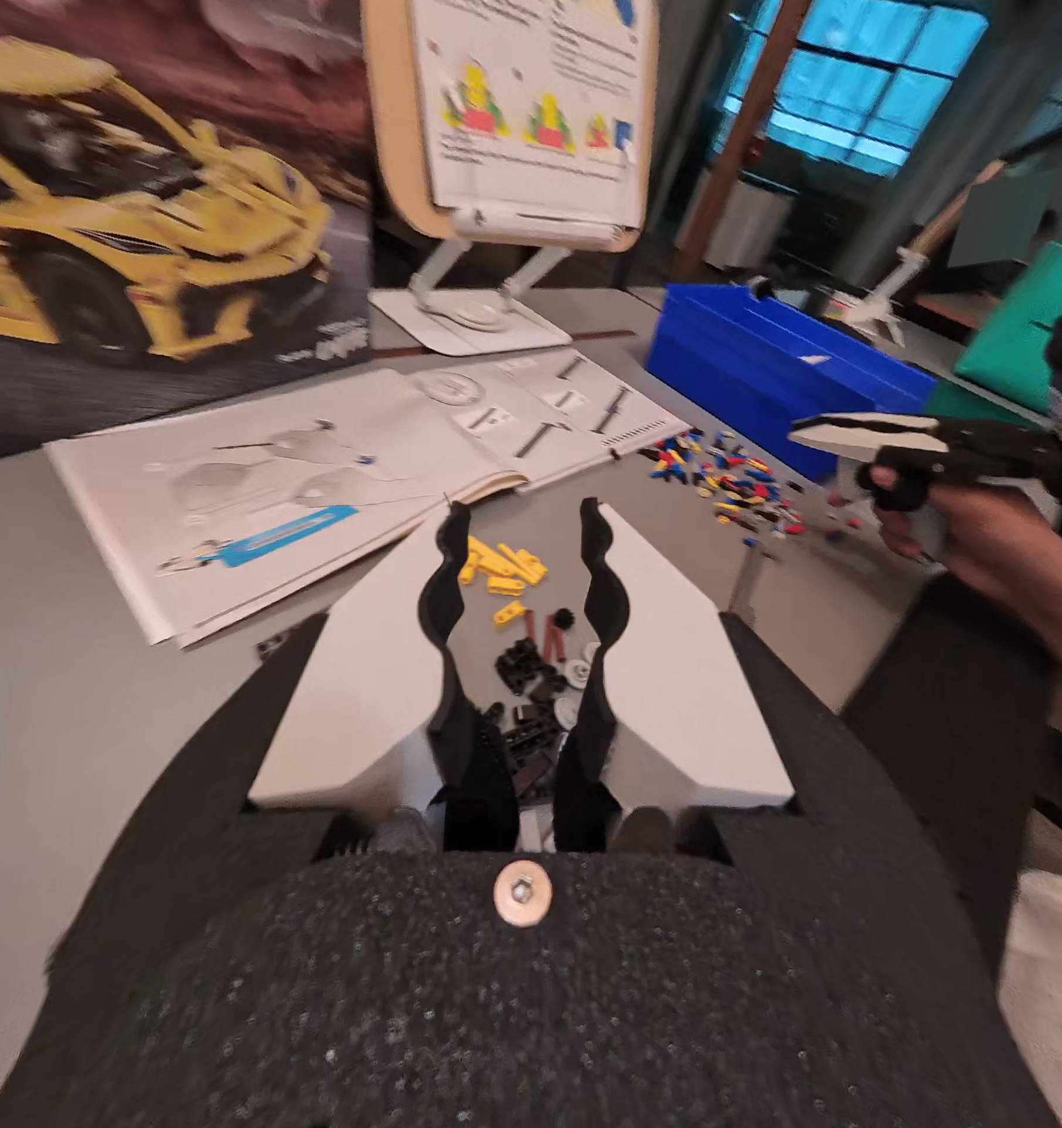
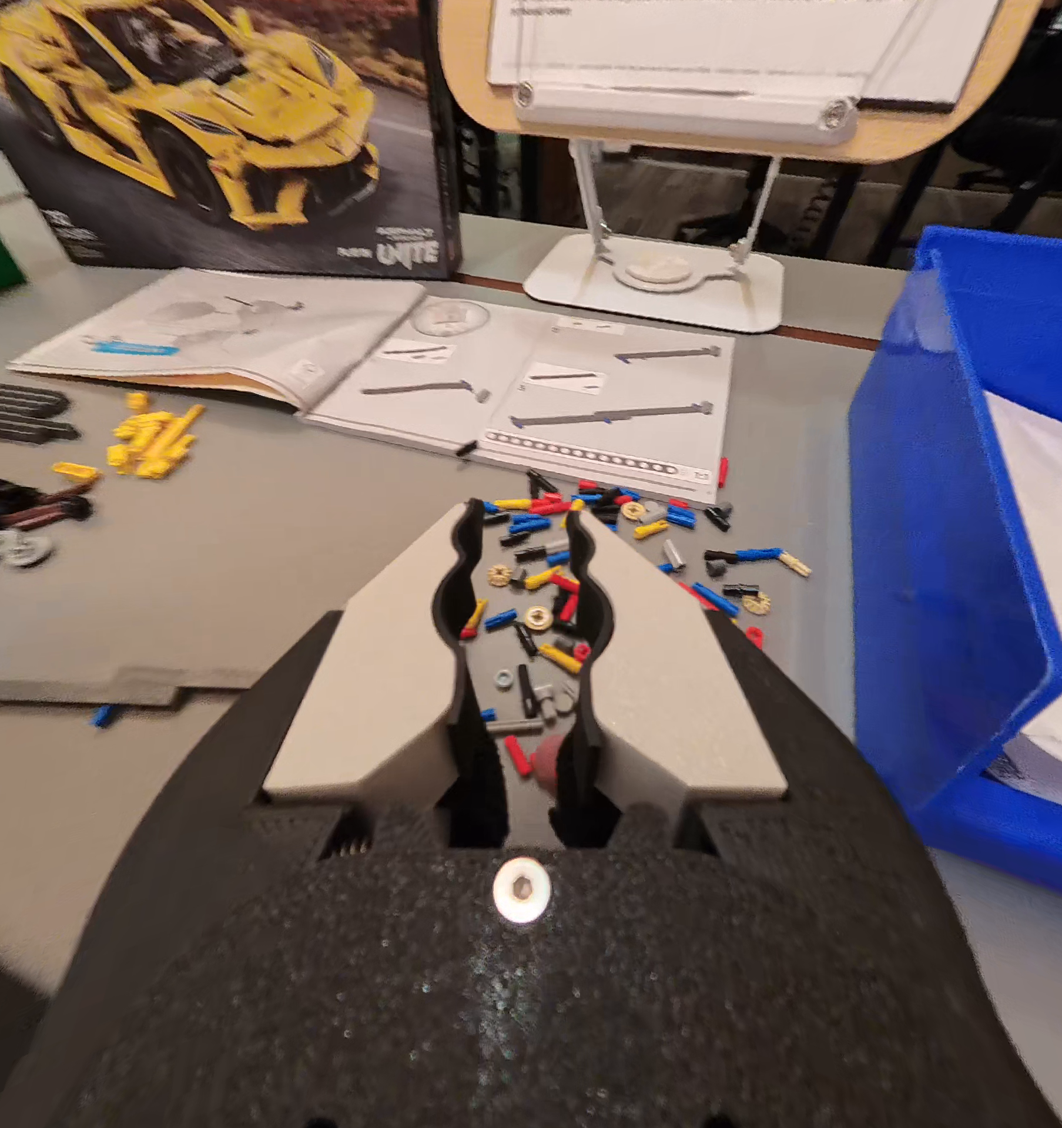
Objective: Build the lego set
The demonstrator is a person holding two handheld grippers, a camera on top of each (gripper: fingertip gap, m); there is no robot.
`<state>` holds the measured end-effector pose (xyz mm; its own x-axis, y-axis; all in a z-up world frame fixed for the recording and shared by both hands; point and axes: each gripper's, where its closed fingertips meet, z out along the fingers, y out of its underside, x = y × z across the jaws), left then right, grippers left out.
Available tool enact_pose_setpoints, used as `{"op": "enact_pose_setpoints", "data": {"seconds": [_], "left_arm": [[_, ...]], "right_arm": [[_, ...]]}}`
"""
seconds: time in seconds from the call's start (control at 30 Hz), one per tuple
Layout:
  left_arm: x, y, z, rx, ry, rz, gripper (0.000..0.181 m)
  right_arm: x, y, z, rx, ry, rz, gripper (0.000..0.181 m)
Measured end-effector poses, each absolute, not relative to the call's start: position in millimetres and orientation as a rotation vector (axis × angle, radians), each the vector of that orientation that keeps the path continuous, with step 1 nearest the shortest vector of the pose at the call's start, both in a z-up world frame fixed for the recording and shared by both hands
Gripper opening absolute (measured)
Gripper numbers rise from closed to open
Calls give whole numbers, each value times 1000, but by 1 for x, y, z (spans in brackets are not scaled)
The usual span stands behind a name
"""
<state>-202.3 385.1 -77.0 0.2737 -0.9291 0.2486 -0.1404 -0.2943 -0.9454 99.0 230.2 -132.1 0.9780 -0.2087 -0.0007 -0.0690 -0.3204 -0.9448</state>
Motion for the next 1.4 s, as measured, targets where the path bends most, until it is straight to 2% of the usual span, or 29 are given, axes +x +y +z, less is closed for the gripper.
{"op": "enact_pose_setpoints", "data": {"seconds": [0.2,0.33,0.43,0.57,0.63,0.8,0.97,1.13,1.3,1.4], "left_arm": [[-189,387,-105,-1764,982,-961,30],[-109,366,-117,-1730,1361,-916,32],[-36,356,-135,-1635,1730,-725,47],[48,356,-152,-1461,2027,-558,49],[67,362,-163,-1440,2128,-534,43],[79,357,-197,-1405,2297,-583,37],[86,352,-206,-1410,2261,-624,12],[87,348,-212,-1415,2239,-604,4],[92,323,-215,-1384,2268,-668,3],[99,309,-214,-1380,2294,-696,12]], "right_arm": [[114,236,-144,-1900,277,-172,27],[119,234,-139,-1865,258,-236,22],[116,234,-140,-1849,247,-188,20],[115,234,-141,-1845,246,-125,20],[114,233,-141,-1841,244,-101,20],[110,235,-139,-1818,237,-29,20],[107,235,-138,-1807,245,28,20],[104,235,-140,-1815,238,49,20],[102,235,-141,-1820,237,56,20],[102,234,-142,-1820,240,62,20]]}}
